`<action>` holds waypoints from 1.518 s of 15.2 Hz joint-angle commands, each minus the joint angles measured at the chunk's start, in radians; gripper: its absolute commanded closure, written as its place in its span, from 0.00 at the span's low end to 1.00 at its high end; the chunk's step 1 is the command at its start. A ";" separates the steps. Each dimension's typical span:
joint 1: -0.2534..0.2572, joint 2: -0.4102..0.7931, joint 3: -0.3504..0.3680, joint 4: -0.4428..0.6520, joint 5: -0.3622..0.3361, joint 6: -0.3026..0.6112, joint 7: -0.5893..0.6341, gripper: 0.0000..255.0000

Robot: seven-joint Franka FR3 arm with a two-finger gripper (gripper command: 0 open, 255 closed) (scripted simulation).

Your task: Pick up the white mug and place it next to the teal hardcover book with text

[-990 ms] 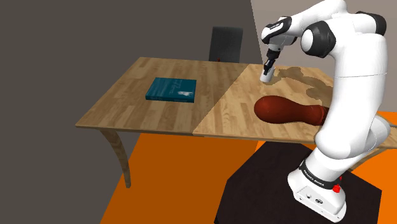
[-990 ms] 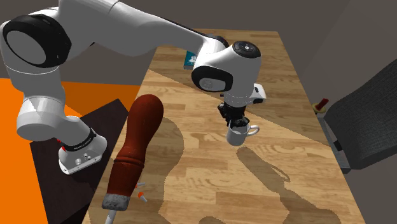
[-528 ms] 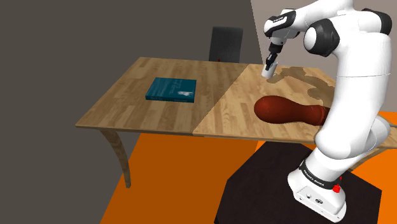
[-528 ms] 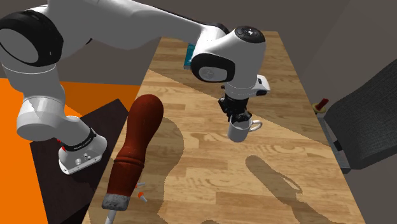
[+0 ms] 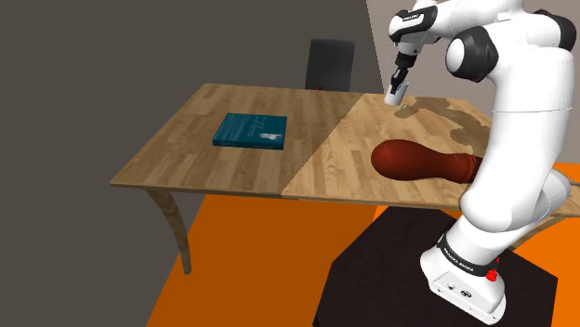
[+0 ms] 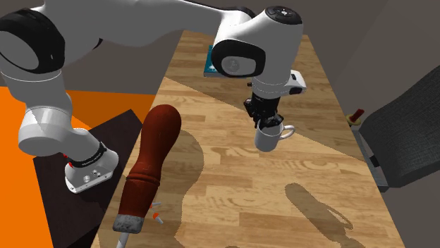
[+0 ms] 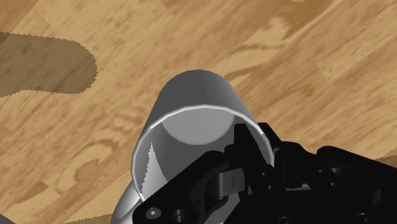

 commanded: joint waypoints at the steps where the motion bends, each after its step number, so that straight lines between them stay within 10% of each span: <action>1: 0.000 -0.006 -0.002 0.021 -0.004 -0.026 0.004 1.00; 10: -0.014 -0.002 -0.005 0.137 -0.006 -0.137 0.012 1.00; 23: 0.252 -0.269 0.062 -0.209 -0.151 -0.020 0.321 1.00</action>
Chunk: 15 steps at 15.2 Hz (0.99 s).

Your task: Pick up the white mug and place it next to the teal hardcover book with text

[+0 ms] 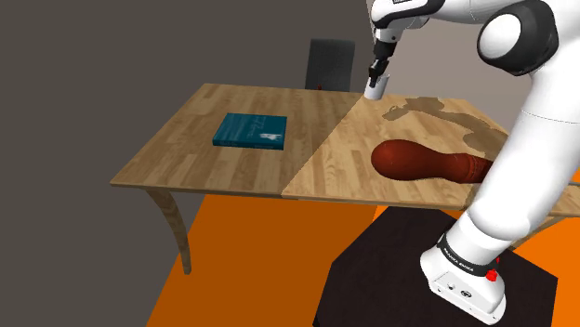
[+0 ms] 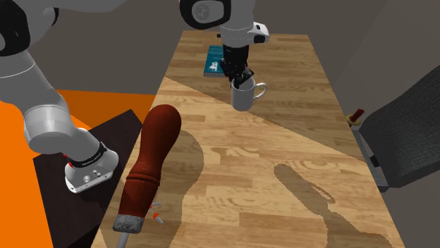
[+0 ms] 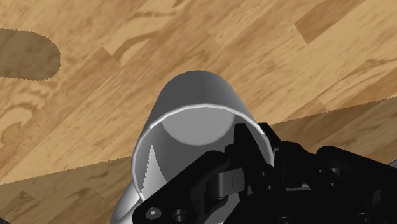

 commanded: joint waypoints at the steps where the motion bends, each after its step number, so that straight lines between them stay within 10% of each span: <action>1: 0.033 -0.024 0.017 -0.030 -0.016 0.010 0.054 1.00; 15: 0.221 -0.092 0.158 -0.106 -0.074 0.027 0.392 1.00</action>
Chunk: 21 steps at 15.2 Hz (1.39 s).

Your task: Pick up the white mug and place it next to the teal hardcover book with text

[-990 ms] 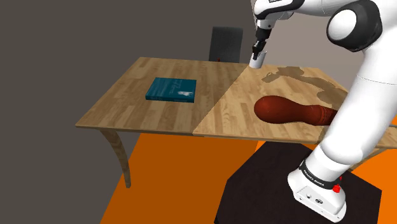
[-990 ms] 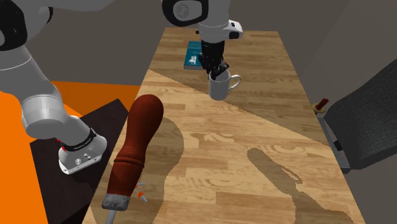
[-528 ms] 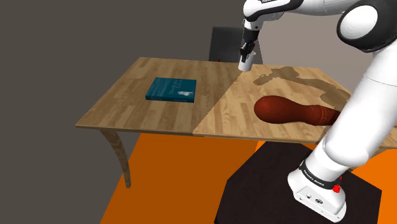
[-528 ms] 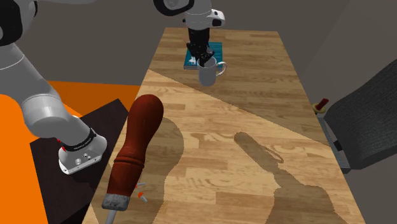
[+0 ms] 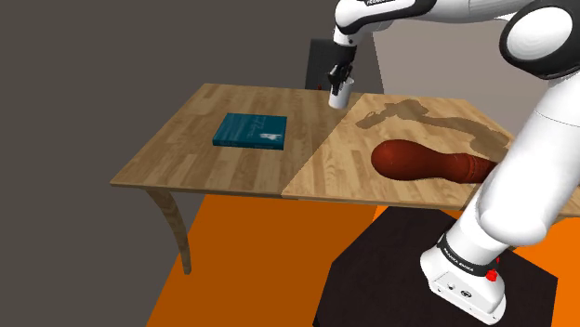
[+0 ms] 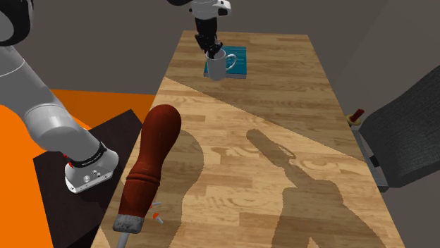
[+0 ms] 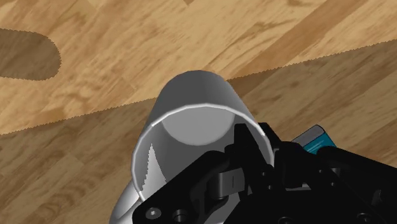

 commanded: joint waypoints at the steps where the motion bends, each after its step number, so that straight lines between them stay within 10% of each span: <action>1: 0.024 0.001 0.020 0.001 -0.004 0.000 0.047 1.00; 21: 0.256 0.260 0.188 0.363 -0.015 -0.111 0.454 1.00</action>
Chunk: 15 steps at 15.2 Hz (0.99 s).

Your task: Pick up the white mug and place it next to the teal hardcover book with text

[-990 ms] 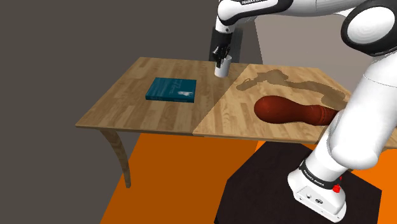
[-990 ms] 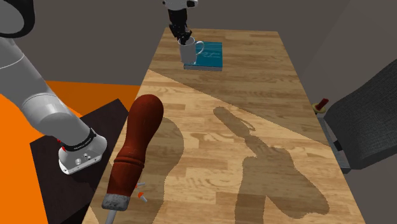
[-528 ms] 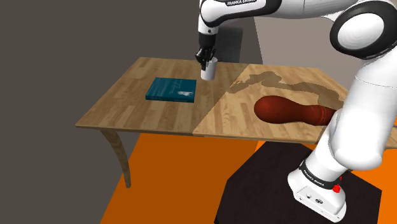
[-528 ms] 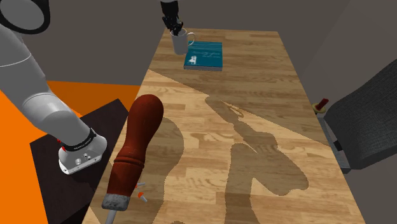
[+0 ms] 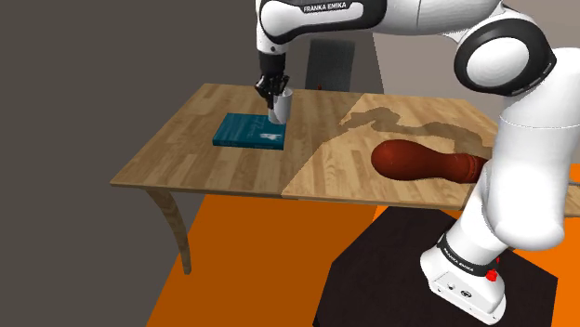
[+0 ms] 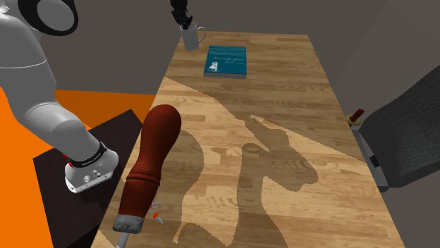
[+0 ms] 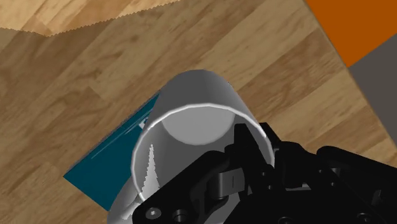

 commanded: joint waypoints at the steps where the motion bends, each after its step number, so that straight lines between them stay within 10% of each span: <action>1: 0.023 0.046 0.012 0.073 -0.002 -0.028 0.037 1.00; 5: 0.068 0.165 0.033 0.255 -0.005 -0.094 0.105 1.00; 15: 0.071 0.148 0.033 0.095 -0.006 0.050 0.108 1.00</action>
